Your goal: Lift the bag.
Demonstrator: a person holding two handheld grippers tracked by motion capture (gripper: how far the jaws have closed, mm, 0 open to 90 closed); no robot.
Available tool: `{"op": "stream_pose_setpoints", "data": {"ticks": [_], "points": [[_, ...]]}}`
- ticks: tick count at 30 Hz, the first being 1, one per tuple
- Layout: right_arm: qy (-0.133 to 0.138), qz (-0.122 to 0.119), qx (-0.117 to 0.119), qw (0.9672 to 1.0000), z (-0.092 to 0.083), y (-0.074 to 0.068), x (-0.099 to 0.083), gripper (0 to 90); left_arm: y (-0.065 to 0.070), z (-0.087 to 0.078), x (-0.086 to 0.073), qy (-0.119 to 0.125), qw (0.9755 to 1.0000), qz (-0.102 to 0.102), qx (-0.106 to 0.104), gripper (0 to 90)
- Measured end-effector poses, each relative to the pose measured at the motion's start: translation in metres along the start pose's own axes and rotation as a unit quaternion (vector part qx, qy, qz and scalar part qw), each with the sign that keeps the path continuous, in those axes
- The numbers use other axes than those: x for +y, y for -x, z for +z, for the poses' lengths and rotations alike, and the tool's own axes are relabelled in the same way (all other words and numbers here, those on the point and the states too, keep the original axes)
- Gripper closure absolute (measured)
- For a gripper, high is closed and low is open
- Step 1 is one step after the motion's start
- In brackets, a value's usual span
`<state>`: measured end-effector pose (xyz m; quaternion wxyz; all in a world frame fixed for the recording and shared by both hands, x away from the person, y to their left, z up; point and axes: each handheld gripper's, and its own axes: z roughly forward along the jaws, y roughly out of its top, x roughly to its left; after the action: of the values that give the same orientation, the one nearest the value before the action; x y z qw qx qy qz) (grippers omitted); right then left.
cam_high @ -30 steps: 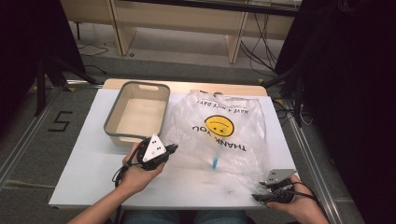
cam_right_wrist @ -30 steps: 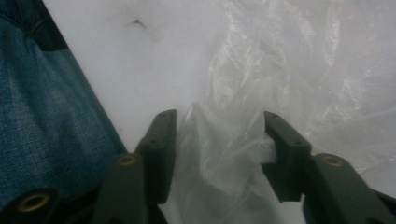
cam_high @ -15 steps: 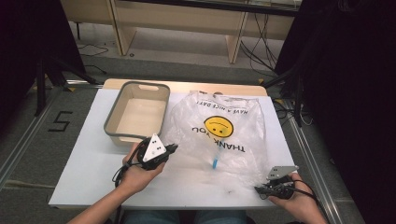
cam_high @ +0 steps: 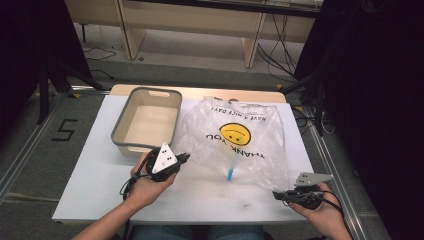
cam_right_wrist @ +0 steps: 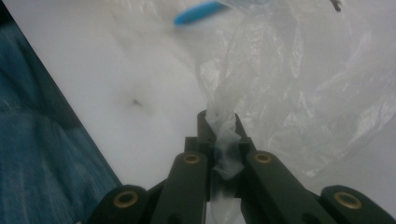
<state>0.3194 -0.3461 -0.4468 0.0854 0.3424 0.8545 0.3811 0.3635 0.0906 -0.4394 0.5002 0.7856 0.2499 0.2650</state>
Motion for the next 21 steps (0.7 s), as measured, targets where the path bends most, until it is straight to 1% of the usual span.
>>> {"op": "stream_pose_setpoints", "data": {"ticks": [4, 7, 9, 13, 15, 18, 21], "points": [[0.048, 0.006, 0.003, 0.9988, -0.007, -0.001, 0.005, 89.8, -0.001, -0.002, 0.002, 0.01, 0.9999, -0.001, 0.003, 89.2], [0.08, 0.007, 0.002, 0.9967, -0.012, -0.002, 0.009, 89.9, -0.002, -0.004, 0.005, 0.018, 0.9998, -0.002, 0.006, 89.2], [0.097, 0.01, -0.003, 0.9952, -0.015, -0.002, 0.012, 89.9, -0.003, -0.005, 0.006, 0.023, 0.9997, -0.002, 0.008, 89.2], [0.133, 0.014, -0.013, 0.9909, -0.023, -0.003, 0.017, 89.9, -0.006, -0.009, 0.011, 0.035, 0.9992, 0.001, 0.017, 89.2], [0.152, 0.016, -0.02, 0.9881, -0.027, -0.003, 0.02, 89.9, -0.008, -0.011, 0.013, 0.042, 0.9989, 0.001, 0.022, 89.2], [0.17, 0.016, -0.029, 0.9849, -0.032, -0.004, 0.024, 89.9, -0.009, -0.014, 0.017, 0.05, 0.9983, 0.006, 0.027, 89.2], [0.184, 0.016, -0.034, 0.9823, -0.035, -0.005, 0.027, 89.9, -0.011, -0.017, 0.021, 0.06, 0.9977, 0.006, 0.032, 89.2]]}}
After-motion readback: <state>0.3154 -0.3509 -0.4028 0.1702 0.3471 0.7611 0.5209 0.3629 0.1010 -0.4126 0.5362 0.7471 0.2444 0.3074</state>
